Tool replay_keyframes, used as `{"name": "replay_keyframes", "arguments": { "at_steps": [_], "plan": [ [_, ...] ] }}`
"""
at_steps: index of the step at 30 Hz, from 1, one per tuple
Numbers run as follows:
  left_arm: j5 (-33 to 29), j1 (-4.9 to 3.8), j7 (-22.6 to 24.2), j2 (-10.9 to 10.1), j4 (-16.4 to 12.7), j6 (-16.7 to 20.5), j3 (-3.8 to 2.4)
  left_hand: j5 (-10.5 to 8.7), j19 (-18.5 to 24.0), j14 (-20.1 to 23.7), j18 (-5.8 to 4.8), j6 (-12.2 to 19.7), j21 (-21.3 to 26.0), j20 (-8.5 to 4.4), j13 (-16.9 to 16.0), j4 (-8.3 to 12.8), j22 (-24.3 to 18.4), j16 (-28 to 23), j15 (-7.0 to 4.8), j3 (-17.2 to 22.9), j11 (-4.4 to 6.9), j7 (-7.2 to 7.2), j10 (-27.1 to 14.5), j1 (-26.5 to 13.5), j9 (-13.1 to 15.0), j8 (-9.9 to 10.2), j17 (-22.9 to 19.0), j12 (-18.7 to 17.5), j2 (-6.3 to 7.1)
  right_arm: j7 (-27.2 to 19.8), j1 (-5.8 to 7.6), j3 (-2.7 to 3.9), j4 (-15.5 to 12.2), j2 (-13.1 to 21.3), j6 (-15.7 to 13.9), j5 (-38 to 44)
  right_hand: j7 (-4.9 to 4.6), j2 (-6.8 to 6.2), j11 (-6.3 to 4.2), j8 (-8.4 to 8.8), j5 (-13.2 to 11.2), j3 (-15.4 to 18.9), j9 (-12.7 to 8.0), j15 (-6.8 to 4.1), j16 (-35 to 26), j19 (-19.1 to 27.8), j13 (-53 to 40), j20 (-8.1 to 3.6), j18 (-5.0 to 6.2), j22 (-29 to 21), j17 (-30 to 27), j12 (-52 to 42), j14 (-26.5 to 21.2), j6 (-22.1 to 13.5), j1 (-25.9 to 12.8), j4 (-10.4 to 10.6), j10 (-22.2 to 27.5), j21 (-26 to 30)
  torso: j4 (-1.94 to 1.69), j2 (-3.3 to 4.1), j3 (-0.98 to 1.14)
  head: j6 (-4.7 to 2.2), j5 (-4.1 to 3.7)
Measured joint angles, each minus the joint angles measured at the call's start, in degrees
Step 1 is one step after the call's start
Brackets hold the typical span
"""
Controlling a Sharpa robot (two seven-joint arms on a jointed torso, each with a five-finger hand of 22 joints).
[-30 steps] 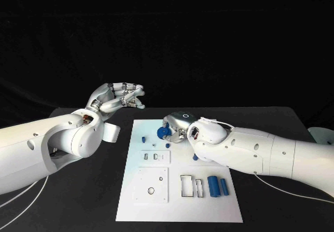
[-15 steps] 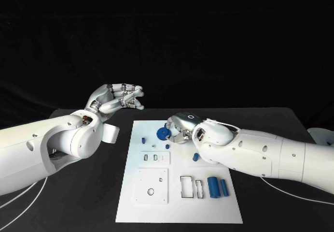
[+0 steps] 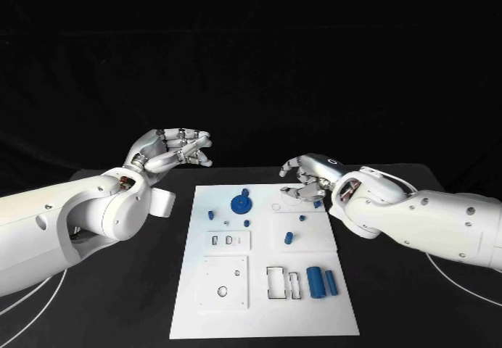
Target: Assemble the parts on the task board
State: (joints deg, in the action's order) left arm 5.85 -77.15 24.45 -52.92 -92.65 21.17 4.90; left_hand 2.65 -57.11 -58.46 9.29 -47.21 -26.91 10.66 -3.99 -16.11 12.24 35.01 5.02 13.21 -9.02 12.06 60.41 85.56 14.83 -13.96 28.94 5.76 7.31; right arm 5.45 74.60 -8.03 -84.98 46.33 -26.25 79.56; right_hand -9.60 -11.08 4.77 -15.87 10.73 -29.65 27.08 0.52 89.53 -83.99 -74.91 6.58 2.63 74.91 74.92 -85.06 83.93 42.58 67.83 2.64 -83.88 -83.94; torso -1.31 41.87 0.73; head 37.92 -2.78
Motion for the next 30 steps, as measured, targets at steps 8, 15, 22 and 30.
{"name": "replay_keyframes", "arguments": {
  "at_steps": [8, 15, 22, 30],
  "plan": [
    [-0.02, 0.09, 0.03, 0.45, 0.65, -0.36, 0.05, 0.0, 0.01, 0.22, 0.0, 0.0, 0.0, 0.01, -0.06, 0.0, -0.04, 0.0, 0.22, 0.0, 0.0, 0.0, 0.0, 0.0, 0.14, 0.0, 0.15, 0.0, 0.0, -8.27, 0.15, -0.05, 1.03, 8.33, 5.28, -6.26, 1.03, -0.99, -0.88, 0.39, 0.37, -0.47, 0.0, -1.18, 0.0, -0.01, 0.0, -0.65, 0.0, -0.01, 0.0, 0.0, 0.11, 0.2, 2.46, -2.34, -0.16, 0.24, 0.41, -0.46, 0.07, 0.2, -0.42],
    [-0.03, 0.23, 0.14, 0.6, 1.03, -0.82, 0.05, 0.0, 0.61, 0.83, 0.0, 0.0, 0.0, 0.19, -0.12, 0.16, -0.13, 0.0, 0.22, -0.16, 0.0, 0.0, 0.0, 0.0, 0.21, 0.0, 0.15, 0.0, 0.0, -11.8, -0.87, -0.1, 2.93, 10.36, 7.87, -8.39, 1.18, -0.99, -0.88, 0.61, 0.37, -0.31, 0.05, -1.17, 0.0, -0.01, 0.0, -1.05, 0.0, 0.04, -0.01, 0.0, 0.11, 0.35, 2.46, -2.51, -0.16, 0.24, 0.52, -0.69, 0.39, 0.53, -0.37],
    [-0.04, 0.3, 0.2, 0.53, 1.21, -1.11, 0.07, 0.0, 1.67, 2.31, 0.0, 0.0, 0.56, 0.6, -0.12, -0.01, -0.61, -0.94, 0.62, -0.33, 0.22, 0.0, 0.22, 0.0, 0.27, 0.0, 0.11, -0.02, 0.0, -13.1, -2.19, -0.13, 4.82, 9.6, 8.9, -9.3, 1.18, -0.99, -0.88, 0.61, 0.71, -0.46, 0.05, -1.57, 0.0, -0.01, 0.01, -1.05, 0.0, 0.04, -0.01, 0.0, 0.11, 0.36, 2.45, -2.66, -0.16, 0.24, 0.46, -0.73, 0.6, 0.9, -0.29],
    [-0.05, 0.34, 0.25, 0.43, 1.16, -1.43, 0.08, 0.0, 5.17, 4.73, 0.0, 0.0, 3.8, 1.89, -0.11, -0.01, -2.48, -6.06, 1.44, -0.33, -0.2, 0.0, 0.63, 0.24, 0.6, 0.0, -1.73, -0.49, -0.24, -13.31, -3.35, -0.14, 7.53, 7.07, 8.98, -9.7, 1.18, -0.99, -0.88, 0.85, 1.03, -0.46, 0.05, -1.57, 0.0, -0.01, 0.01, -1.05, 0.0, 0.03, -0.01, 0.0, 0.11, 0.36, 2.45, -2.66, -0.16, 0.24, 0.34, -0.67, 0.56, 1.1, -0.12]
  ]
}}
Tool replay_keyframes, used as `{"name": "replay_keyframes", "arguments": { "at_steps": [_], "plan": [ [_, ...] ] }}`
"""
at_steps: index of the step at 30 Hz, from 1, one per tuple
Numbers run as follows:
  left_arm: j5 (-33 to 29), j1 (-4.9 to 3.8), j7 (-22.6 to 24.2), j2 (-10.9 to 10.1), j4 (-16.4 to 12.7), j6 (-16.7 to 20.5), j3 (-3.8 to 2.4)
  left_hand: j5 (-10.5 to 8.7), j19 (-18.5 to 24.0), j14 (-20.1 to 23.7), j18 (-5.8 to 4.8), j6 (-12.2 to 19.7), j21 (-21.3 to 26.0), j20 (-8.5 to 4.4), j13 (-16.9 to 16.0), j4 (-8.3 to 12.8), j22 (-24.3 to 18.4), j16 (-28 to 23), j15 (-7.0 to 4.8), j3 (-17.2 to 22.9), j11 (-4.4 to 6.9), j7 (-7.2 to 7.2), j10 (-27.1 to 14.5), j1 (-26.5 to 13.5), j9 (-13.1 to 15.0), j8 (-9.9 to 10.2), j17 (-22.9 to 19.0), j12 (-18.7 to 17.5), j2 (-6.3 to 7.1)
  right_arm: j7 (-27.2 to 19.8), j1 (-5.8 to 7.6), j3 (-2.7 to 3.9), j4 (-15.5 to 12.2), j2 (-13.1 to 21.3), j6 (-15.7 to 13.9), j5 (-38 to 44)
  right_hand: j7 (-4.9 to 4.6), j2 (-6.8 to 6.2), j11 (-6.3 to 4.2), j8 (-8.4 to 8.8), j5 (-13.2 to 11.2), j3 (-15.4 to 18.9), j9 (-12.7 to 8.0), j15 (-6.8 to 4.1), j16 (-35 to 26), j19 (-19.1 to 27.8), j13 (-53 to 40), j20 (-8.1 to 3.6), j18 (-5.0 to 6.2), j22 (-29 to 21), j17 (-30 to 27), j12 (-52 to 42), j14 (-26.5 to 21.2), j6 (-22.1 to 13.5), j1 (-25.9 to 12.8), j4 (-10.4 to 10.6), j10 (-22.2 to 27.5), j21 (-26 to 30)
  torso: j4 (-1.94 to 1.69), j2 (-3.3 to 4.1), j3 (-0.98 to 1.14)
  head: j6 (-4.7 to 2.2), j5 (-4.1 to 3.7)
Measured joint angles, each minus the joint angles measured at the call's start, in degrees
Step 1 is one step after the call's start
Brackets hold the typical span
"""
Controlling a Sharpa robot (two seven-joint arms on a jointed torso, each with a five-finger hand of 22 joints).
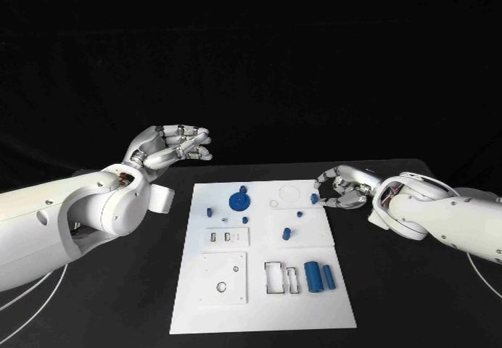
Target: Assemble the parts on the task board
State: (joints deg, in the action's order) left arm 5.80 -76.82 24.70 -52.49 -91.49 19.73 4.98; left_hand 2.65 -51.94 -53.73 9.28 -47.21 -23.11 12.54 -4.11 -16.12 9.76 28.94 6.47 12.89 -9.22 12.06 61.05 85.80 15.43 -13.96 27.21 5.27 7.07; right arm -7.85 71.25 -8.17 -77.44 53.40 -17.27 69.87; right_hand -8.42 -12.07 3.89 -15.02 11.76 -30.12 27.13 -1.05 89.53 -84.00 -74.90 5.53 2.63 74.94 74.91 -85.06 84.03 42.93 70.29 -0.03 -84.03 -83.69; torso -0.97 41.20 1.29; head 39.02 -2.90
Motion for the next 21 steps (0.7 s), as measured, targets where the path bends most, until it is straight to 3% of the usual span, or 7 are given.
{"name": "replay_keyframes", "arguments": {
  "at_steps": [7, 21],
  "plan": [
    [0.0, 0.0, 0.02, -0.09, -0.1, -0.16, 0.0, 0.0, 0.09, 0.0, 0.01, 0.0, 0.2, 0.09, 0.0, 0.0, -0.16, -0.37, 0.0, 0.0, 0.0, 0.0, 0.0, 0.0, 0.0, 0.0, -0.15, 0.0, 0.0, 0.22, -0.81, -0.03, 1.79, -1.68, -0.1, -0.08, 0.0, 0.0, 0.0, 0.22, 0.0, 0.0, 0.0, 0.0, 0.0, 0.0, 0.0, 0.0, 0.0, -0.01, 0.0, 0.0, 0.0, 0.0, 0.0, 0.0, 0.0, 0.0, -0.15, 0.18, 0.13, 0.13, 0.0],
    [-0.01, 0.01, 0.03, -0.24, -0.26, -0.25, 0.0, 0.0, 0.07, 0.0, 0.0, 0.0, 0.2, 0.07, 0.01, 0.0, -0.23, -0.37, 0.0, 0.0, 0.0, 0.0, -0.01, 0.0, 0.05, 0.0, -0.21, -0.24, 0.0, 0.75, -1.42, -0.02, 4.23, -3.69, -0.19, -0.17, -0.4, 0.61, 0.0, 0.21, 0.21, -0.36, 0.22, 0.01, 0.0, 0.0, -0.04, 0.01, 0.0, -0.02, -0.01, -0.02, 0.0, 1.1, 0.56, -0.3, 0.0, 0.0, -0.1, 0.23, 0.23, 0.51, 0.22]
  ]
}}
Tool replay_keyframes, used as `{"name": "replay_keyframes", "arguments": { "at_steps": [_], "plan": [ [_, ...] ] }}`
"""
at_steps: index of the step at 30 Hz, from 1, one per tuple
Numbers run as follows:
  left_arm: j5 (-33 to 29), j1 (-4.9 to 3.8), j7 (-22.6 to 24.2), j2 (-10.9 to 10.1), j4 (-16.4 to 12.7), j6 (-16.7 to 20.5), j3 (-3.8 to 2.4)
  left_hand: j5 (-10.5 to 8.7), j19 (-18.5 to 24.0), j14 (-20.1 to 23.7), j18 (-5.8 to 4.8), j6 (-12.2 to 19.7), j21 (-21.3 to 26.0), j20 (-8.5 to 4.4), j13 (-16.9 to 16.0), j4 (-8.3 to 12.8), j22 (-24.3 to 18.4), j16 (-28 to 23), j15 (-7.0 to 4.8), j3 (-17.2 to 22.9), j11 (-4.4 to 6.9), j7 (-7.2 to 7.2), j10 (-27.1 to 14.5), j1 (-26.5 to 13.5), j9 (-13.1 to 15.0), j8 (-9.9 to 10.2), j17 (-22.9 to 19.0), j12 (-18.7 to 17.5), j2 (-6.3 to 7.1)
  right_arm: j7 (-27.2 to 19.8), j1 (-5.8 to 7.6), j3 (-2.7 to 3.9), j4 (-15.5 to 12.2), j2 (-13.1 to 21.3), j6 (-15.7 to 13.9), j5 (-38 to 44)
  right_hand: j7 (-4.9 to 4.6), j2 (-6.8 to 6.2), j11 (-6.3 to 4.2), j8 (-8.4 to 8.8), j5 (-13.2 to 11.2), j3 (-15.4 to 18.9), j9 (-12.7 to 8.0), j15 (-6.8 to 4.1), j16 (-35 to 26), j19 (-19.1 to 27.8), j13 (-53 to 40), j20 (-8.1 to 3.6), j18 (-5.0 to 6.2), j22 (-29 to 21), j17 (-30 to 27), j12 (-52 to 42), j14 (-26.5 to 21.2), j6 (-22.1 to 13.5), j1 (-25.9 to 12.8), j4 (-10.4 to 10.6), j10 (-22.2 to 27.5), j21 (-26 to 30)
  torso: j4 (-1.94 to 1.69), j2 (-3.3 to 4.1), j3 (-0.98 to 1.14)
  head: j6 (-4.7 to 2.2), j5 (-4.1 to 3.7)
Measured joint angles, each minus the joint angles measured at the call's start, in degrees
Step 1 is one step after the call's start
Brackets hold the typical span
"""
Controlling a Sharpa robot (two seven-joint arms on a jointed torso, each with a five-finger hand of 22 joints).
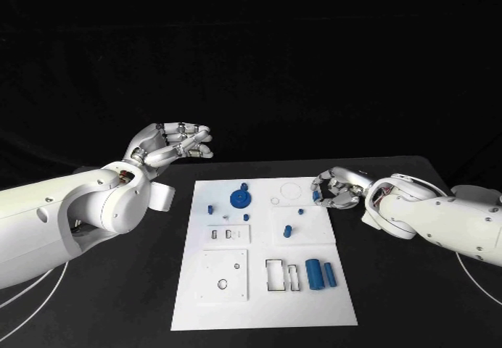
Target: Assemble the parts on the task board
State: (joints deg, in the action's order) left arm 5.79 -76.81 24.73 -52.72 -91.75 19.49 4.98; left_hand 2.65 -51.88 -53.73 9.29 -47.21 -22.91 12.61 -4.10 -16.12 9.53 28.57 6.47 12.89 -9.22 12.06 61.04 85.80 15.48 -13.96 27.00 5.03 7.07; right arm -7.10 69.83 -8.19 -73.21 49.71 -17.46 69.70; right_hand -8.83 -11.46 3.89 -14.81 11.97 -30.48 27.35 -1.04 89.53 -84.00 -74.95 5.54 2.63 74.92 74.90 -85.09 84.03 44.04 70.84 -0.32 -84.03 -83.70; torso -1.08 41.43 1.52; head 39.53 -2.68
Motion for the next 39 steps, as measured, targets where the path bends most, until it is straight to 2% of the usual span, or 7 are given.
{"name": "replay_keyframes", "arguments": {
  "at_steps": [6, 13, 14, 20, 27, 32, 39],
  "plan": [
    [0.0, 0.0, 0.0, -0.09, -0.01, 0.0, 0.0, 0.0, 0.0, 0.0, 0.0, 0.0, 0.0, 0.0, 0.0, 0.0, -0.06, -0.23, 0.0, 0.0, 0.0, 0.0, 0.0, 0.0, 0.0, 0.0, 0.0, 0.0, 0.0, 0.07, -0.07, 0.0, 0.32, -0.14, -0.12, -0.15, -0.32, 1.48, 0.0, -0.08, -0.33, -0.93, 0.41, 0.0, 0.0, 0.0, 0.0, 0.0, 0.0, 0.0, 0.0, -0.58, 0.0, 3.42, -0.31, 0.32, 0.0, 0.0, 0.02, -0.05, -0.01, 0.15, 0.01],
    [-0.01, 0.0, -0.02, -0.16, 0.01, 0.0, 0.0, 0.0, -0.01, 0.0, 0.0, 0.0, 0.0, 0.0, 0.0, 0.0, -0.06, -0.23, 0.0, 0.0, 0.0, 0.0, 0.0, 0.0, -0.01, 0.0, 0.01, 0.0, 0.0, 0.08, -0.09, -0.01, 0.38, -0.2, -0.22, -0.42, 0.29, 2.14, 0.0, -1.11, -0.71, -1.49, 0.93, 0.0, 0.0, 0.0, 0.0, 0.0, 0.0, -0.01, 0.05, -0.81, 0.0, 6.59, -0.43, 0.08, 0.0, 0.0, 0.03, -0.08, -0.01, 0.24, -0.01],
    [-0.01, 0.0, -0.02, -0.17, 0.02, 0.0, 0.0, 0.0, -0.01, 0.0, -0.01, 0.0, 0.0, 0.0, 0.0, 0.0, -0.06, -0.23, 0.0, 0.0, 0.0, 0.0, 0.0, 0.0, -0.01, 0.0, 0.01, 0.0, 0.0, 0.07, -0.1, -0.01, 0.38, -0.21, -0.23, -0.48, 0.51, 2.67, 0.0, -1.25, -1.07, -1.55, 1.03, 0.0, 0.0, 0.0, 0.01, 0.0, 0.0, -0.01, 0.05, -0.81, 0.0, 7.08, -0.49, 0.02, 0.0, 0.0, 0.03, -0.08, -0.01, 0.25, -0.02],
    [-0.01, 0.0, -0.05, -0.22, 0.07, 0.01, 0.0, 0.0, -0.01, 0.0, 0.0, 0.0, 0.0, -0.01, 0.01, 0.0, -0.06, -0.23, 0.0, 0.0, 0.0, 0.0, 0.0, 0.0, -0.01, 0.0, 0.01, 0.0, 0.0, 0.0, -0.1, -0.01, 0.38, -0.27, -0.45, -0.86, 1.35, 3.9, -0.62, -1.84, -4.15, -2.1, 1.33, -0.42, 0.0, 0.0, 0.01, -0.62, 0.0, -0.01, 0.05, -1.24, 0.0, 8.68, -0.49, 0.03, 0.2, 0.0, 0.0, -0.08, -0.02, 0.32, -0.04],
    [-0.01, 0.0, -0.08, -0.3, 0.12, 0.01, 0.0, 0.0, -0.01, -0.14, 0.0, 0.0, 0.0, -0.01, 0.01, 0.0, -0.09, -0.23, -0.13, 0.0, 0.0, 0.0, 0.0, 0.0, -0.01, 0.0, 0.01, 0.0, 0.0, 0.04, -0.11, -0.01, -0.04, -0.04, -2.16, -1.5, 1.41, 4.93, -0.83, -2.07, -4.35, -2.36, 1.36, -0.83, 0.17, 0.0, 0.01, -1.04, 0.0, -0.02, 0.04, -1.53, 0.0, 9.12, -0.49, 0.17, -0.01, -0.51, -0.05, -0.08, -0.02, 0.38, -0.02],
    [-0.01, 0.0, -0.1, -0.38, 0.2, 0.01, 0.0, 0.0, -0.01, -0.23, 0.0, 0.0, 0.0, -0.01, 0.01, 0.0, -0.11, -0.23, -0.22, 0.0, 0.0, 0.0, 0.0, 0.0, -0.02, 0.0, 0.01, 0.0, 0.0, 0.54, -0.06, 0.0, -2.25, 0.97, -4.19, -1.68, 1.41, 5.15, -1.03, -2.07, -3.43, -2.44, 1.36, -0.83, 0.23, 0.0, 0.02, -1.04, 0.0, -0.02, 0.04, -1.53, 0.0, 9.12, -0.57, 0.25, 0.19, -0.5, -0.05, -0.09, -0.05, 0.37, 0.08],
    [-0.01, 0.0, -0.12, -0.38, 0.48, 0.01, 0.01, 0.0, -0.02, -0.23, 0.0, 0.0, 0.0, -0.01, 0.01, 0.0, -0.11, -0.23, -0.22, 0.0, 0.0, 0.0, 0.0, 0.0, -0.02, 0.0, -0.04, 0.0, 0.0, 4.79, 1.11, 0.13, -9.9, 1.75, -7.29, -1.24, 1.41, 5.75, -1.03, -2.07, -2.43, -2.83, 1.35, -0.83, 0.23, 0.0, 0.02, -1.03, 0.0, -0.02, 0.03, -1.53, 0.0, 9.12, -1.18, 0.64, 0.19, -0.5, 0.01, -0.25, -0.15, 0.42, 0.47]
  ]
}}
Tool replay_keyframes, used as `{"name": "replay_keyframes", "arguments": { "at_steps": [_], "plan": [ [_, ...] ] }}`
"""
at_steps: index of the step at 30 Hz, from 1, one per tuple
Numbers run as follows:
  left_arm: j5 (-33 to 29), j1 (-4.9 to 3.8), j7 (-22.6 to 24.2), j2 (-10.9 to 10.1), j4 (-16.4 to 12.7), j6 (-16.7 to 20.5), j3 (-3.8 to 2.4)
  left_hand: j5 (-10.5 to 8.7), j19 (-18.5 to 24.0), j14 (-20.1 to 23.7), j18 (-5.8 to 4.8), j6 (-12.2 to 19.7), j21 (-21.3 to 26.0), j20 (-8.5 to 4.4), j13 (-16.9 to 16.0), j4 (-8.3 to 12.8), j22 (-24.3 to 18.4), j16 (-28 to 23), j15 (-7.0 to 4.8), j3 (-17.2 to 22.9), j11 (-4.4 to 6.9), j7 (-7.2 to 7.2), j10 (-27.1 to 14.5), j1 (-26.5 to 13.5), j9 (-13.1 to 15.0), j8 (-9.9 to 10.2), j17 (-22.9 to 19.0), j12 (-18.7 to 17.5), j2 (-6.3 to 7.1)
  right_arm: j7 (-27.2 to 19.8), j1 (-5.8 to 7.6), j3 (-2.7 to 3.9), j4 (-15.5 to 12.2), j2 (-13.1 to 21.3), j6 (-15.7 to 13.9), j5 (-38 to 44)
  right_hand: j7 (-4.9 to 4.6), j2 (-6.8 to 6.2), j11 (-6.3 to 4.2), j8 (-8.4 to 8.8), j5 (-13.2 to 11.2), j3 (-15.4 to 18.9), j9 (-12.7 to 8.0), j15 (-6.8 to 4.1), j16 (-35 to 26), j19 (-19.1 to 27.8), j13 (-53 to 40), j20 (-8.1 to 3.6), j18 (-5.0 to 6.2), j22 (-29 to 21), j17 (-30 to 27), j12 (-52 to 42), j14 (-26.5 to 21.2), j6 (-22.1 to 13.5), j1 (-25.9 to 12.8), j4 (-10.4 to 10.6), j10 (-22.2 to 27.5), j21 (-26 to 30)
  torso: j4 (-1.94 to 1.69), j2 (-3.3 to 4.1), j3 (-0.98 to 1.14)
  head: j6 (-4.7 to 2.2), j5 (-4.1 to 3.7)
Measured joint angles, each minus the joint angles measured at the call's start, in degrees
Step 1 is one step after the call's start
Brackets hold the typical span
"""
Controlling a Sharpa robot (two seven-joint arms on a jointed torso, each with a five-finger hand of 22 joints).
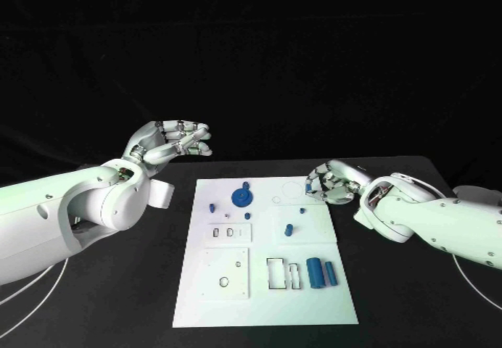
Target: Assemble the parts on the task board
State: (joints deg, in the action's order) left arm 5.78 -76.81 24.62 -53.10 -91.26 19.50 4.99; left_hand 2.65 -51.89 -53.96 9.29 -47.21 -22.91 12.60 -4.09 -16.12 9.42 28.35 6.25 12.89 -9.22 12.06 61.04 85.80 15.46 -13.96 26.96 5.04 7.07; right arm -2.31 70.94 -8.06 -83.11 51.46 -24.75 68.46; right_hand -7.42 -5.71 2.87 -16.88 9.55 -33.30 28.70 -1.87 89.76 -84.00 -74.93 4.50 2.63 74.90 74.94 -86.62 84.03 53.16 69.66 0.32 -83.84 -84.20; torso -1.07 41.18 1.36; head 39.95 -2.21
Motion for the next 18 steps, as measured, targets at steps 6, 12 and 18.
{"name": "replay_keyframes", "arguments": {
  "at_steps": [6, 12, 18],
  "plan": [
    [0.0, 0.0, -0.02, 0.18, 0.29, 0.0, 0.03, 0.0, 0.0, 0.0, 0.0, 0.0, 0.0, 0.0, 0.0, 0.0, 0.0, 0.0, 0.0, 0.0, 0.0, 0.0, 0.0, 0.0, 0.0, 0.0, 0.0, 0.0, 0.0, 5.48, 0.56, 0.03, -4.93, -1.45, -2.37, 1.61, 0.0, 0.14, 0.0, 0.0, 0.01, 0.0, -0.01, 0.0, 0.0, 0.0, 0.0, 0.0, 0.0, 0.05, 0.0, 0.0, 0.0, 0.0, -0.15, 0.0, 0.0, 0.0, 0.02, -0.21, -0.14, 0.03, -0.04],
    [0.0, 0.0, -0.03, 0.75, 0.85, 0.0, 0.07, 0.0, 0.0, 0.0, 0.0, 0.0, 0.0, 0.0, 0.0, 0.0, 0.01, 0.0, 0.0, 0.0, 0.0, 0.0, 0.0, 0.0, 0.05, 0.0, 0.0, 0.0, 0.0, 10.89, 0.67, -0.07, -8.01, -5.3, -3.9, 4.73, -0.01, 0.2, 0.0, 0.02, 0.01, 0.0, -0.01, 0.0, 0.0, 0.0, 0.01, 0.0, 0.0, 0.04, -0.01, 0.0, 0.0, -0.02, -0.22, 0.01, 0.0, 0.26, -0.02, -0.45, -0.37, 0.55, 0.68],
    [-0.03, 0.0, -0.03, 1.42, 1.42, 0.0, 0.07, 0.0, 0.0, 0.0, 0.0, 0.0, 0.0, 0.0, 0.0, 0.0, 0.01, 0.0, 0.0, 0.0, 0.0, 0.0, 0.0, 0.0, 0.04, 0.0, 0.01, 0.0, 0.0, 14.24, 0.12, -0.44, -8.83, -9.23, -4.43, 8.01, -0.03, 0.2, 0.0, 0.08, 0.34, 0.01, -0.01, 0.01, 0.0, 0.0, 0.01, 0.0, 0.0, 0.04, -0.01, 0.0, 0.0, -0.07, -0.22, 0.01, 0.0, 0.26, -0.03, -0.57, -0.53, 1.03, 1.5]
  ]
}}
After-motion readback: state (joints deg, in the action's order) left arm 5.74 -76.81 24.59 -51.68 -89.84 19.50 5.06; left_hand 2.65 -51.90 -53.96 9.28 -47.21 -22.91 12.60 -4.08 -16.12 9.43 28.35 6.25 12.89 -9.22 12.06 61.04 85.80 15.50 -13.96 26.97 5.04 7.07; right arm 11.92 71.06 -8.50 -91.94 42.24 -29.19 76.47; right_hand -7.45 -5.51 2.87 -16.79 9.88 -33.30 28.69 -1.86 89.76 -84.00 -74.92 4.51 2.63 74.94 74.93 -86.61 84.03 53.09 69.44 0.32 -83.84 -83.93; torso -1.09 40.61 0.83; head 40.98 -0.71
